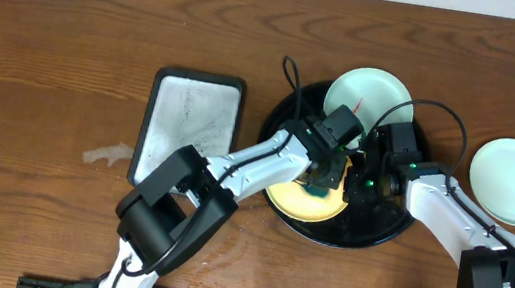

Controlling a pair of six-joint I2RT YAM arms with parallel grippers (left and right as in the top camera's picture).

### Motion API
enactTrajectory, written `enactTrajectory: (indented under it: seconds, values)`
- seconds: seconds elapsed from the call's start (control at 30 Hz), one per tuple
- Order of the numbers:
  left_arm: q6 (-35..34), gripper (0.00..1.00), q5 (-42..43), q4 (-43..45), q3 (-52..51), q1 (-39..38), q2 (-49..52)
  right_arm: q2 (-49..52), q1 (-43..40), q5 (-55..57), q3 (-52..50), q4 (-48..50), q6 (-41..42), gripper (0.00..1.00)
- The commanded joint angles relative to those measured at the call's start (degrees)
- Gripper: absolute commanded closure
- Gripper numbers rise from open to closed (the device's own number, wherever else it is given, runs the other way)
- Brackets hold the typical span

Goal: Clean dirty plates on tray and stack at the side

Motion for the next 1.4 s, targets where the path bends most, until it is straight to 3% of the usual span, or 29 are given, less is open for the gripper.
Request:
enactTrajectory:
  seconds: [0.0,0.23,0.33,0.63,0.83,0.9,1.03,1.2,1.27,1.3,1.33,1.37]
  values:
    - [2.69,0.92,-17.35,-4.15,-1.73,6.67,3.15,2.8,0.22,4.26,-2.38,-1.18,-1.7,0.99]
    - [2.73,0.93,-30.05,-14.8,2.47,8.83,3.13,2.8,0.22,4.28,-2.38,-1.18,-1.7,0.99]
    - [2.71,0.92,-28.28,-18.32,4.24,7.72,2.99,2.8,0.22,4.28,-2.38,-1.25,-1.7,0.99]
    - [2.73,0.93,-7.78,-21.2,5.18,7.45,-7.15,2.49,0.22,4.28,-2.38,-1.38,-1.75,0.99]
    - [4.85,0.92,-7.52,-26.29,5.16,12.2,-20.22,0.46,0.22,4.31,-2.38,-0.9,-3.26,0.99]
    - [6.99,0.88,-9.57,-28.72,4.98,15.13,-23.5,-0.13,0.22,4.28,-2.38,-0.92,-3.26,0.99]
    - [7.85,0.88,-13.64,-32.85,4.13,21.16,-25.4,-2.34,0.24,5.27,-2.36,-1.05,-3.41,0.99]
    - [8.48,0.87,-13.27,-29.42,-4.31,27.58,-25.35,-11.54,0.79,12.76,-2.27,-4.96,-1.66,0.99]
    - [8.48,0.83,-13.27,-26.99,-8.04,28.96,-25.35,-15.61,1.73,15.91,-2.27,-6.21,-1.68,0.99]
    - [8.48,0.76,-13.27,-25.99,-9.46,29.46,-25.35,-17.33,2.25,17.05,-2.27,-6.64,-1.7,0.99]
    - [8.48,0.55,-12.87,-24.65,-11.56,30.45,-25.35,-21.0,3.72,20.09,-2.27,-7.48,-1.73,0.99]
    - [8.48,0.49,-12.09,-24.74,-11.72,30.93,-25.35,-22.64,4.57,21.73,-2.27,-7.78,-1.77,0.98]
